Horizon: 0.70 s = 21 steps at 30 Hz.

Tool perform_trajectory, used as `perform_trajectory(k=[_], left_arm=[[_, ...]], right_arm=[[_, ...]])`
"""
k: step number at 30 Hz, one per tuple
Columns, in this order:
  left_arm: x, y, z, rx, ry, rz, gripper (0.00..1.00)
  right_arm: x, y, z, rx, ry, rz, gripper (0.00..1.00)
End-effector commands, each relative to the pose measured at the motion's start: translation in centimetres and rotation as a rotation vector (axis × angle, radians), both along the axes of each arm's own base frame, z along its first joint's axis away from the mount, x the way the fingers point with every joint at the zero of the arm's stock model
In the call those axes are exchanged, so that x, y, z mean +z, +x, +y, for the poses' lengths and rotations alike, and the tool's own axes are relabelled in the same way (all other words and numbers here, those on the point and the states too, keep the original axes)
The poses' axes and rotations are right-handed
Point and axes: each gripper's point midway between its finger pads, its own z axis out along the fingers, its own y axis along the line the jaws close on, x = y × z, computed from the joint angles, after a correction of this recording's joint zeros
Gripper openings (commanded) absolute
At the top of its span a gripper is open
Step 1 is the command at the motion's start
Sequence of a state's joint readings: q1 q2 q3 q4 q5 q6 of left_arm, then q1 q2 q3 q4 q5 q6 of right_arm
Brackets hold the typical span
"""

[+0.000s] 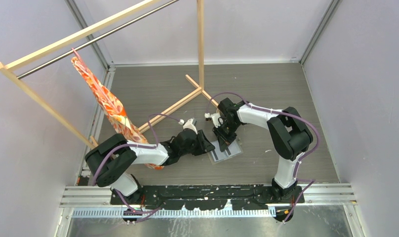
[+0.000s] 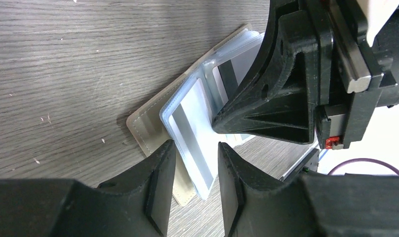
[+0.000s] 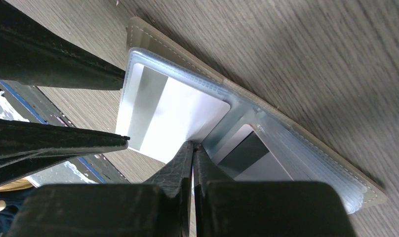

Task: Put the credit cards into the card holder
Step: Turn over the card slot in the card holder.

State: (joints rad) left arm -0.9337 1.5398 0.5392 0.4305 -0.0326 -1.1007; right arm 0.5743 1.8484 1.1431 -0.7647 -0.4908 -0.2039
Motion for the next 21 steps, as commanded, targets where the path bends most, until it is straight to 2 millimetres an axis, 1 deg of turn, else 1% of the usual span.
perform_trajectory(k=[1,5,9,11,13,16,19,21], left_arm=[[1.9,0.9,-1.1,0.002,-0.076,-0.039,0.36],[1.7,0.9,-1.5,-0.008,-0.081,-0.034,0.28],[1.4,1.0,-1.8,-0.011,-0.088,-0.034,0.13],[1.4,0.7,-2.2,-0.036,-0.100,-0.027,0.07],[1.4,0.6,-2.4,-0.046,-0.103,-0.024,0.04],[1.8,0.6,-2.5,-0.051,-0.112,-0.028,0.03],[2.5,0.7,-2.7,-0.052,-0.128,-0.031,0.02],[2.8,0.7,-2.9,-0.060,-0.132,-0.035,0.00]], right_arm=[[0.6,0.6,0.1,0.007,-0.005,-0.022,0.08],[2.0,0.6,0.5,0.015,0.042,-0.027,0.10],[3.8,0.8,0.5,0.006,0.108,-0.029,0.12],[4.9,1.0,0.4,-0.002,0.142,-0.033,0.13],[5.9,1.1,0.1,-0.001,0.178,-0.039,0.14],[7.0,0.8,-0.2,0.017,0.229,-0.035,0.17],[7.8,0.2,-0.3,0.054,0.270,-0.019,0.22],[8.0,0.0,-0.3,0.056,0.279,-0.015,0.25]])
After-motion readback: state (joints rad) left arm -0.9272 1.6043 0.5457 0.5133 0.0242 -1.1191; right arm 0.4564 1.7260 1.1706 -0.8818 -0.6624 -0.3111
